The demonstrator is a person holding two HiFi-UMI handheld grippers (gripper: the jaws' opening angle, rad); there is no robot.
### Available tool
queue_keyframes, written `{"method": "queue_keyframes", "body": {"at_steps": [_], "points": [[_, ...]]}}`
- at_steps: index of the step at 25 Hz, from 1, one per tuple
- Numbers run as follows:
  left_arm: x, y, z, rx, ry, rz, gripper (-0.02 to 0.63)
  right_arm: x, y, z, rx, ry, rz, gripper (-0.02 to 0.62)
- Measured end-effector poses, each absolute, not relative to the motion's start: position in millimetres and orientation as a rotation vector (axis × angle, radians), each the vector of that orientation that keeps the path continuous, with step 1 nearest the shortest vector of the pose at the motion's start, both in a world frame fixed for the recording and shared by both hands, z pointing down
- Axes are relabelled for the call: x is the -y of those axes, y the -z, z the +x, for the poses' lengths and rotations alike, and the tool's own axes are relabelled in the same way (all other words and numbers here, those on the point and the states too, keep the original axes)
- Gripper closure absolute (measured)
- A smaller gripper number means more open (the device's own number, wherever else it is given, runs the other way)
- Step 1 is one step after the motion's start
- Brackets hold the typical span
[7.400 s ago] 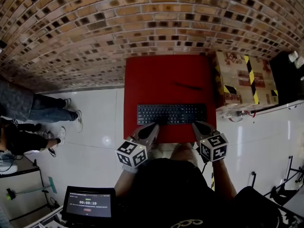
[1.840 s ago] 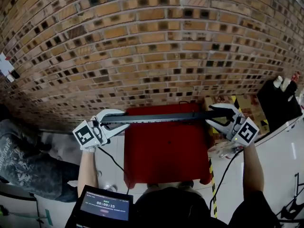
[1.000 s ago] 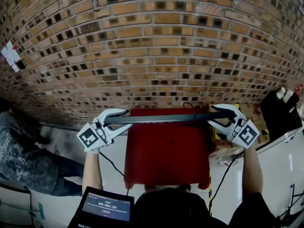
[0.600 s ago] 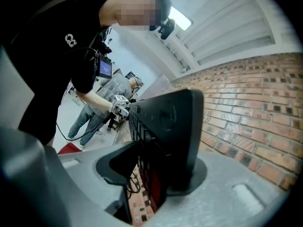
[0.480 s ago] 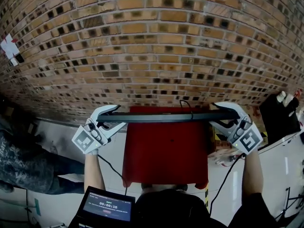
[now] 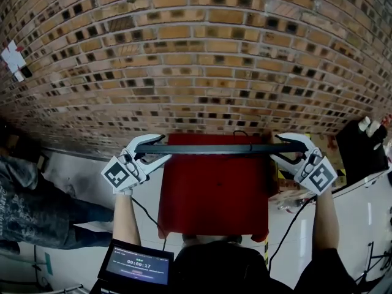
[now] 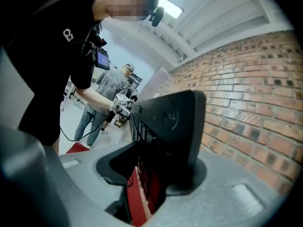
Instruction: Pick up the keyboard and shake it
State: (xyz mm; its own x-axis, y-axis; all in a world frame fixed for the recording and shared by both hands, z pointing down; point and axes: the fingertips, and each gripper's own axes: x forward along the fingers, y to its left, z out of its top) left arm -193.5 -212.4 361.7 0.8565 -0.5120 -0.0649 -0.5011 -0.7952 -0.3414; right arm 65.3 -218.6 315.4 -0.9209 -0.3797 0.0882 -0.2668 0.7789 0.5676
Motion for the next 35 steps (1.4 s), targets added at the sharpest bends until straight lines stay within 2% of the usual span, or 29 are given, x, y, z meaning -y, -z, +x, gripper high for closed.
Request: {"method": "queue_keyframes", "body": {"at_steps": [7, 21, 35], "points": [[214.6, -353.7, -189.1, -0.765, -0.046, -2.733, 0.373, 219.5, -312.7, 65.1, 2.716, 0.854, 0.483, 0.434], [229.3, -382.7, -159.7, -0.691, 0.19, -2.766, 0.393, 241.7, -381.1, 103.0, 2.787, 0.624, 0.557, 0.43], [213.2, -319.3, -111.4, -0.498, 0.36, -2.508, 0.407, 216.4, -349.7, 149.1, 2.872, 0.729, 0.873, 0.402]]}}
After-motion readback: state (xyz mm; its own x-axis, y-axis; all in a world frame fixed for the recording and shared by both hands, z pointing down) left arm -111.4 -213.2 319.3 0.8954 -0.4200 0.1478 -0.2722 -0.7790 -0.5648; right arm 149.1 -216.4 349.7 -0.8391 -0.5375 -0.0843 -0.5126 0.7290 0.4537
